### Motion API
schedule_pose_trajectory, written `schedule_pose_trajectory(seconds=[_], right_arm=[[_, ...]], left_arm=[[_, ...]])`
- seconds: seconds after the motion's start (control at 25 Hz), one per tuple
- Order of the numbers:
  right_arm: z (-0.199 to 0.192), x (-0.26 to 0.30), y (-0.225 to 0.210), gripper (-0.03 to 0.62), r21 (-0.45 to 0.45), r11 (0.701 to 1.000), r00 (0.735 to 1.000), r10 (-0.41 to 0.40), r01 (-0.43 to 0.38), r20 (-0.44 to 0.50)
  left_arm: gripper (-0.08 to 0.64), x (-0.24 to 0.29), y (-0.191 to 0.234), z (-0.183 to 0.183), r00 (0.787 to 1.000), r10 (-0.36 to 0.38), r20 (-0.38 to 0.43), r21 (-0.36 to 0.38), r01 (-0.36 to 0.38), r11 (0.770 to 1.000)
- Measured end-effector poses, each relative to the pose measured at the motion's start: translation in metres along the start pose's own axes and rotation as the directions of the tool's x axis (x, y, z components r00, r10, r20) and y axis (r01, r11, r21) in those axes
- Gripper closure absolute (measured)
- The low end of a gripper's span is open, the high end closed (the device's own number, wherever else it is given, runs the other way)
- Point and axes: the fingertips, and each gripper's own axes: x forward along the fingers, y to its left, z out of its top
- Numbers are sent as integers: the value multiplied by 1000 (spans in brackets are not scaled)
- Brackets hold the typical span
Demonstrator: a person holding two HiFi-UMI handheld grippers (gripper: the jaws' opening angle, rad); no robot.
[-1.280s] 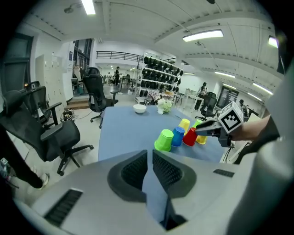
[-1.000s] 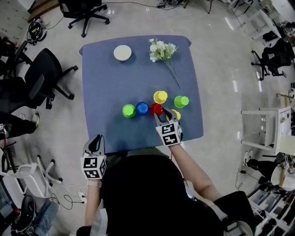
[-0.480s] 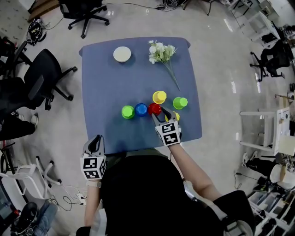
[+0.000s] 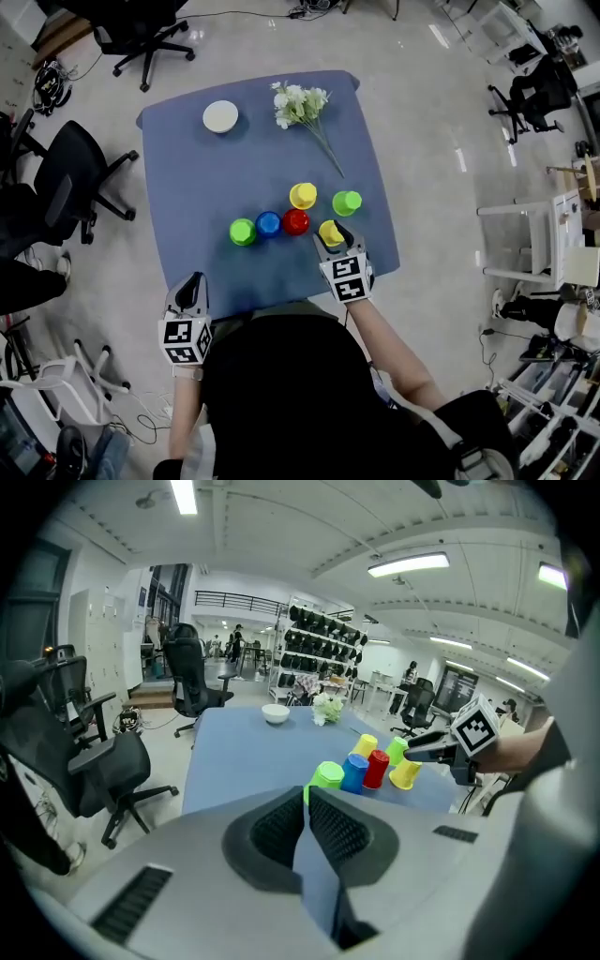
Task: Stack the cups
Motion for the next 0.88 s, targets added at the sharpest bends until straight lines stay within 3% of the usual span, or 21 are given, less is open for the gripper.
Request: schedule_pose_trajectory(seconds=[0.28, 0.52, 0.88], right_arm=[[-35, -9, -28, 351, 51, 997, 997, -64, 66, -53], [-56, -1, -37, 341, 94, 995, 996, -36, 44, -86], [-70, 11, -37, 344, 128, 991, 994, -16, 30, -112]], left_arm=[[549, 13, -27, 10, 993, -113, -15, 13, 113, 993], [550, 17, -43, 11, 988, -150, -29, 43, 151, 988], [550, 16, -45, 0, 990, -122, -70, 93, 128, 987]])
